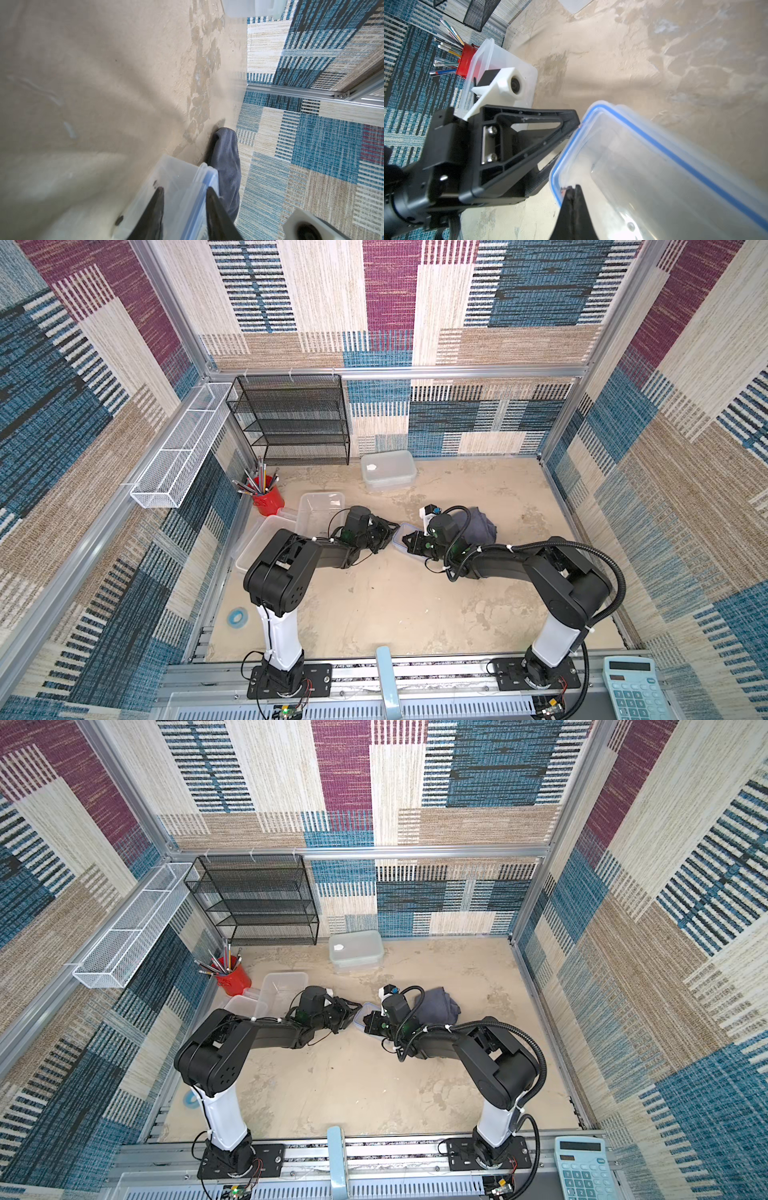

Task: Wipe the insides of the lunch boxes
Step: Open the fastener of the lunch box.

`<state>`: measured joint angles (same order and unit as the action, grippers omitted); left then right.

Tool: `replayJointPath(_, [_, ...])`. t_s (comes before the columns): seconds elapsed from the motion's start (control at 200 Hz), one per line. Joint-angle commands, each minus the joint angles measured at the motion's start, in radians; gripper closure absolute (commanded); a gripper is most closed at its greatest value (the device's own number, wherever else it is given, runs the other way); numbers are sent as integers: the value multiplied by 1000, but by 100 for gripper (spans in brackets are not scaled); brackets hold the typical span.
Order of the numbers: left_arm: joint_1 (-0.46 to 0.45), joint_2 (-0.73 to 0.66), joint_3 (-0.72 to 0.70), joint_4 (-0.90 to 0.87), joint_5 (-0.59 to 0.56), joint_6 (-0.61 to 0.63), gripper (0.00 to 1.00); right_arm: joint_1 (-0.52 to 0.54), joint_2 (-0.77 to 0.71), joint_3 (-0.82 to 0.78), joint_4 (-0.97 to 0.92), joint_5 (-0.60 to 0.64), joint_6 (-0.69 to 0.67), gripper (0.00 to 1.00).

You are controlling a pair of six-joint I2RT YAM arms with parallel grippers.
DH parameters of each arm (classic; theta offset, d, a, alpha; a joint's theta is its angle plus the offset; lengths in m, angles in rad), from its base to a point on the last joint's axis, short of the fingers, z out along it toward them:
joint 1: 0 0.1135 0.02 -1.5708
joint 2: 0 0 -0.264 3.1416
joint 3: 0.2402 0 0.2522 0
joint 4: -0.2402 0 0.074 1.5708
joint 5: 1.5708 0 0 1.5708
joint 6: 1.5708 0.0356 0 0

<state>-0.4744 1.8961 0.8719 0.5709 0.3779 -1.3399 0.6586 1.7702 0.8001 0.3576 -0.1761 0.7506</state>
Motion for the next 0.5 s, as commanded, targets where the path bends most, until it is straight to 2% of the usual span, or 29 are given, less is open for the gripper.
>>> replayJointPath(0.0, [-6,-9,-4,107,38,-14,68,5,27,-29,-325,11,15,99])
replayJointPath(0.225, [-5,-10,-6,104,34,-9,72,9,26,-50,-321,12,29,100])
replayJointPath(0.496, [-6,-46,0,-108,-16,86,53,9,5,34,-389,24,-26,98])
